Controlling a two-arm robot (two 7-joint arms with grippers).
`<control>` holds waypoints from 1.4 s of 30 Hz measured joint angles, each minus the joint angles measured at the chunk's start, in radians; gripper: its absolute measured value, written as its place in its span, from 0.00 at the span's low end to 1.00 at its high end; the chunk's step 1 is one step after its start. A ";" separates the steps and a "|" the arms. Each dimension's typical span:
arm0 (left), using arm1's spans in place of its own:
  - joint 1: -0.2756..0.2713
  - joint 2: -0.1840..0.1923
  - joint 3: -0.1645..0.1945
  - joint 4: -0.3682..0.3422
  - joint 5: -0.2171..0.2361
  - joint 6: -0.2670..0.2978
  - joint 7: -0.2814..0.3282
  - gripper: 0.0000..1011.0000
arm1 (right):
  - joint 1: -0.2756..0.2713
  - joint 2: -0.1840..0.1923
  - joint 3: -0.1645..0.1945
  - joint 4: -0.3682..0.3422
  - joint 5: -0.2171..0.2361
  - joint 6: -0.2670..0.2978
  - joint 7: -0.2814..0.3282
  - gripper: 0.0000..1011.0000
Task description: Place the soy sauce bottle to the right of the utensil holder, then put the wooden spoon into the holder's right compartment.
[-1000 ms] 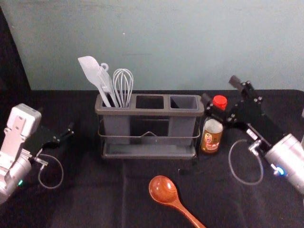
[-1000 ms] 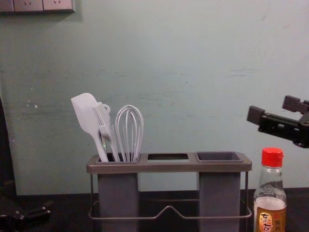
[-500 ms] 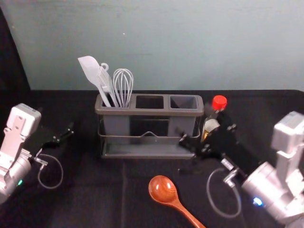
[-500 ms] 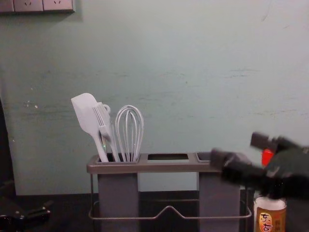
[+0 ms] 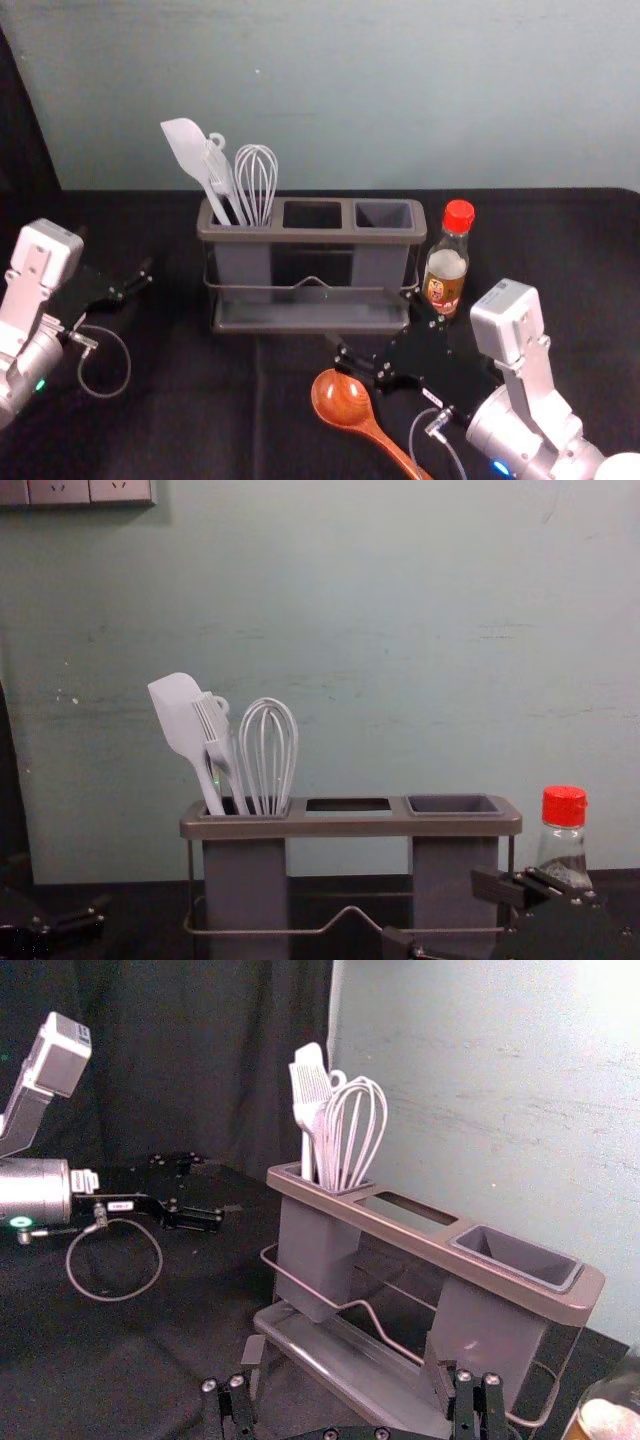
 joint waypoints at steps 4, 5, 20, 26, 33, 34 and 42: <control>0.000 0.000 0.000 0.000 0.000 0.000 0.000 1.00 | 0.000 0.000 0.001 0.000 0.001 0.000 0.000 0.99; 0.000 0.000 0.000 0.000 0.000 0.000 0.000 1.00 | 0.000 0.000 0.001 0.000 0.001 0.000 0.000 0.99; 0.000 0.000 0.000 0.000 0.000 0.000 0.000 1.00 | 0.001 -0.002 -0.001 -0.003 -0.006 0.011 -0.002 0.99; 0.000 0.000 0.000 0.000 0.000 0.000 0.000 1.00 | 0.009 0.000 -0.027 -0.073 -0.022 0.245 0.006 0.99; 0.000 0.000 0.000 0.000 0.000 0.000 0.000 1.00 | 0.032 -0.039 -0.044 -0.163 -0.053 0.605 -0.032 0.99; 0.000 0.000 0.000 0.000 0.000 0.000 0.000 1.00 | 0.038 -0.046 -0.043 -0.167 -0.052 0.647 -0.032 0.99; 0.000 0.000 0.000 0.000 0.000 0.000 0.000 1.00 | 0.150 -0.100 -0.083 -0.160 -0.092 0.971 -0.038 0.99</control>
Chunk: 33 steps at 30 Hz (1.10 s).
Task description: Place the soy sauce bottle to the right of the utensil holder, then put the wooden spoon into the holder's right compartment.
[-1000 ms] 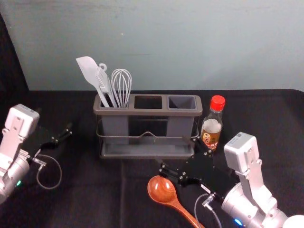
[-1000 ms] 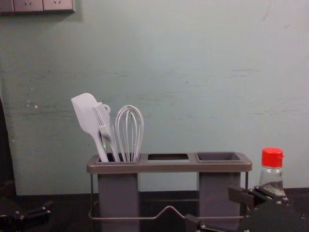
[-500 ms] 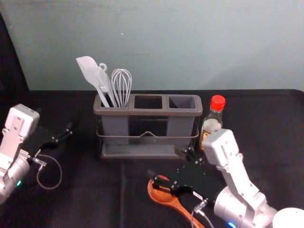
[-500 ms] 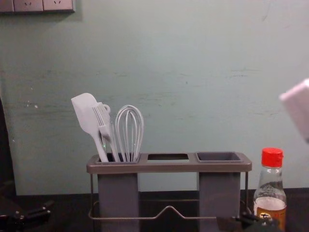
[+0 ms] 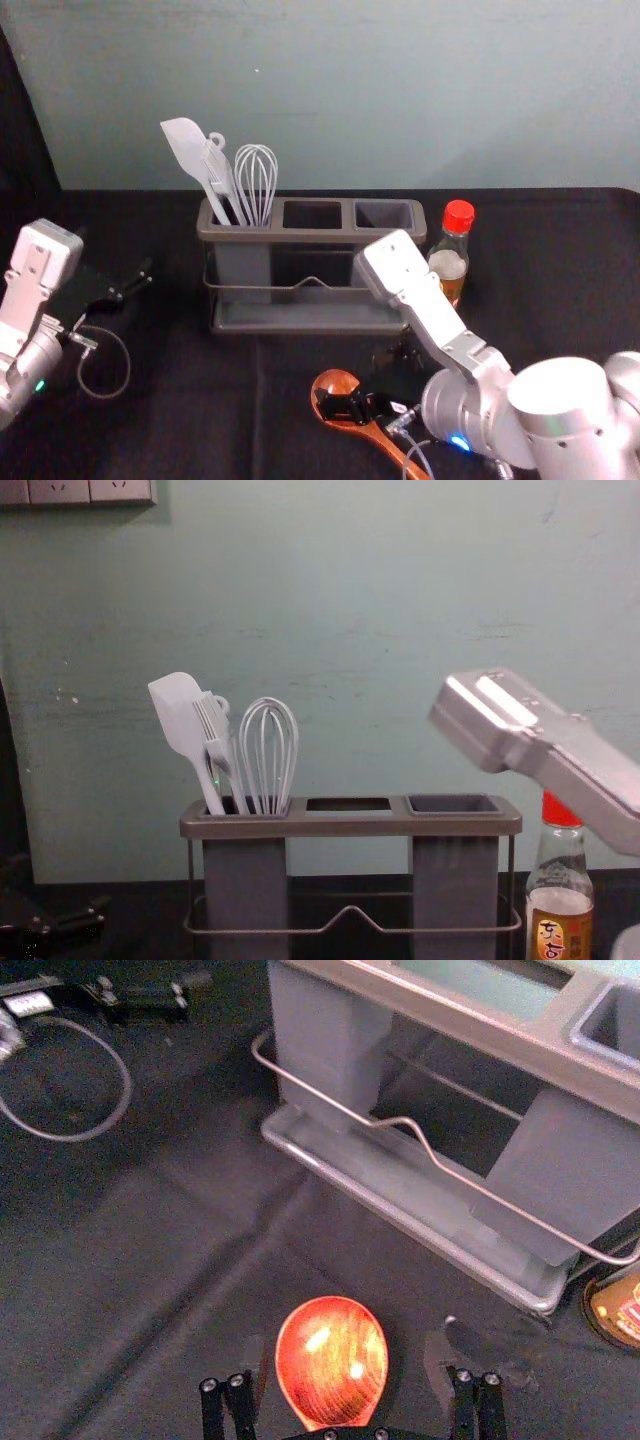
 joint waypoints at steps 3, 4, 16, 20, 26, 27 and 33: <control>0.000 0.000 0.000 0.000 0.000 0.000 0.000 1.00 | 0.039 -0.015 -0.020 0.024 -0.019 0.058 0.000 0.99; 0.000 0.000 0.000 0.000 0.000 0.000 0.000 1.00 | 0.047 -0.019 -0.024 0.031 -0.022 0.069 0.000 0.99; 0.000 0.000 0.000 0.000 0.000 0.000 0.000 1.00 | 0.107 -0.073 -0.040 0.136 -0.035 0.113 0.038 0.99; 0.000 0.000 0.000 0.000 0.000 0.000 0.000 1.00 | 0.109 -0.079 -0.044 0.146 -0.043 0.115 0.045 0.99; 0.000 0.000 0.000 0.000 0.000 0.000 0.000 1.00 | 0.111 -0.077 -0.050 0.153 -0.063 0.120 0.053 0.99; 0.000 0.000 0.000 0.000 0.000 0.000 0.000 1.00 | 0.111 -0.077 -0.051 0.153 -0.066 0.121 0.054 0.99; 0.000 0.000 0.000 0.000 0.000 0.000 0.000 1.00 | 0.114 -0.080 -0.052 0.160 -0.080 0.122 0.065 0.99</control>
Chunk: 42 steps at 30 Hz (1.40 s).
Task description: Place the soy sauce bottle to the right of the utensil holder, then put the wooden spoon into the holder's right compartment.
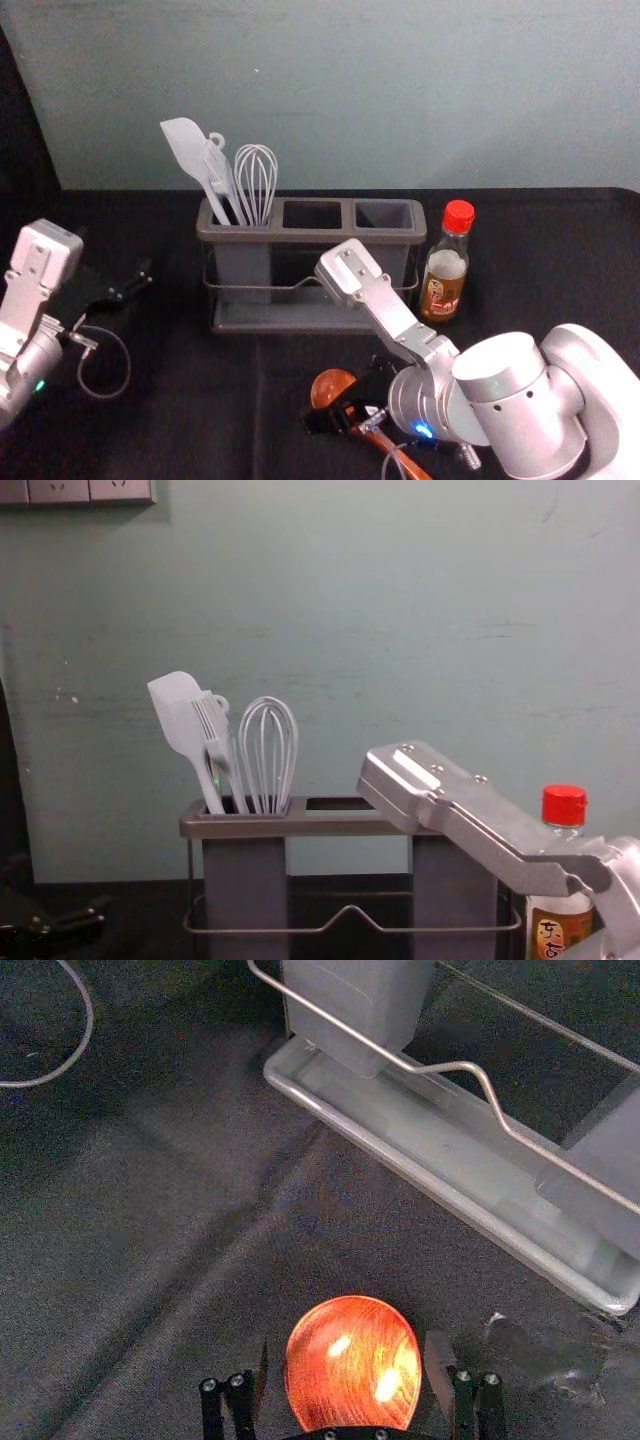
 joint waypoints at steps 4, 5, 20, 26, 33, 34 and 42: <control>0.000 0.000 0.000 0.000 0.000 0.000 0.000 1.00 | 0.000 -0.002 0.001 0.002 -0.007 0.000 0.009 0.99; 0.000 0.000 0.000 0.000 0.000 0.000 0.000 1.00 | 0.002 -0.002 0.000 0.005 -0.009 0.000 0.014 0.99; 0.000 0.000 0.000 0.000 0.000 0.000 0.000 1.00 | 0.009 -0.003 0.007 0.021 -0.035 -0.002 0.047 0.99; 0.000 0.000 0.000 0.000 0.000 0.000 0.000 1.00 | 0.008 -0.005 0.011 0.023 -0.047 -0.002 0.058 0.99; 0.000 0.000 0.000 0.000 0.000 0.000 0.000 1.00 | 0.005 -0.008 0.018 0.023 -0.057 -0.003 0.071 0.99; 0.000 0.000 0.000 0.000 0.000 0.000 0.000 1.00 | 0.004 -0.008 0.018 0.023 -0.058 -0.004 0.073 0.99; 0.000 0.000 0.000 0.000 0.000 0.000 0.000 1.00 | -0.002 -0.014 0.029 0.023 -0.070 -0.011 0.090 0.97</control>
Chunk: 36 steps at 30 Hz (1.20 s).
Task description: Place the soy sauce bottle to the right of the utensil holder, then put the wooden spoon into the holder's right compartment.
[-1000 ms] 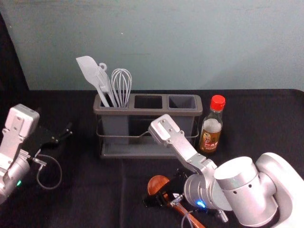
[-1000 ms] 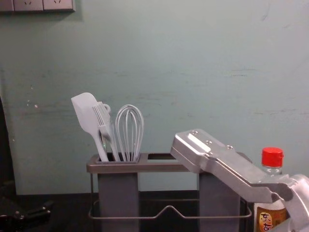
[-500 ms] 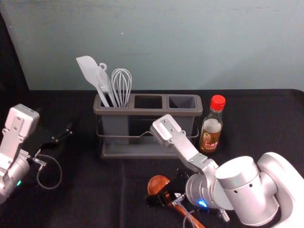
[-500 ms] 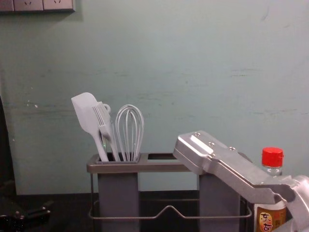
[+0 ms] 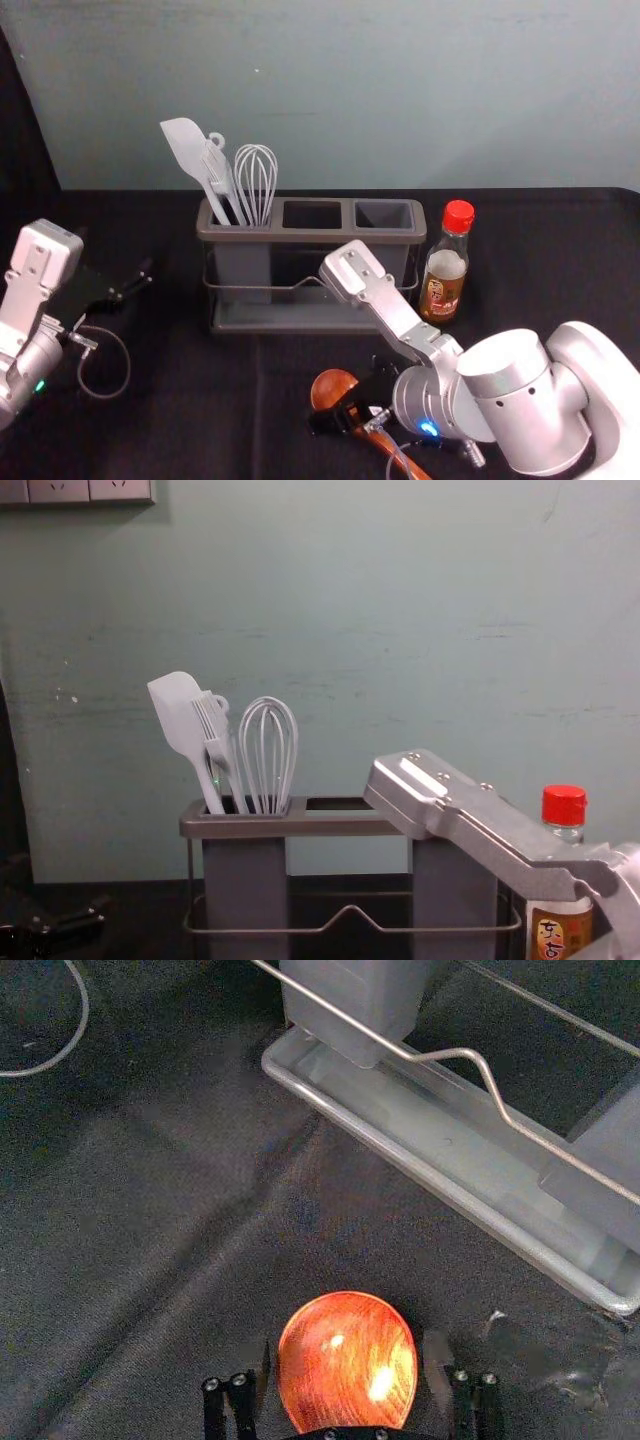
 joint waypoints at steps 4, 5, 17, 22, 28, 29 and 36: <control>0.000 0.000 0.000 0.000 0.000 0.000 0.000 1.00 | 0.000 -0.002 0.000 0.002 -0.010 -0.001 0.006 0.90; 0.000 0.000 0.000 0.000 0.000 0.000 0.000 1.00 | 0.000 -0.003 0.000 0.002 -0.011 0.000 0.007 0.85; 0.000 0.000 0.000 0.000 0.000 0.000 0.000 1.00 | 0.005 -0.010 -0.006 0.004 -0.042 0.020 0.026 0.83; 0.000 0.000 0.000 0.000 0.000 0.000 0.000 1.00 | -0.013 -0.003 0.001 -0.052 -0.053 0.026 0.035 0.83; 0.000 0.000 0.000 0.000 0.000 0.000 0.000 1.00 | -0.039 0.004 0.011 -0.126 -0.067 0.028 0.040 0.83; 0.000 0.000 0.000 0.000 0.000 0.000 0.000 1.00 | -0.043 0.005 0.013 -0.137 -0.069 0.028 0.040 0.83; 0.000 0.000 0.000 0.000 0.000 0.000 0.000 1.00 | -0.120 -0.001 0.061 -0.245 -0.080 -0.078 0.015 0.83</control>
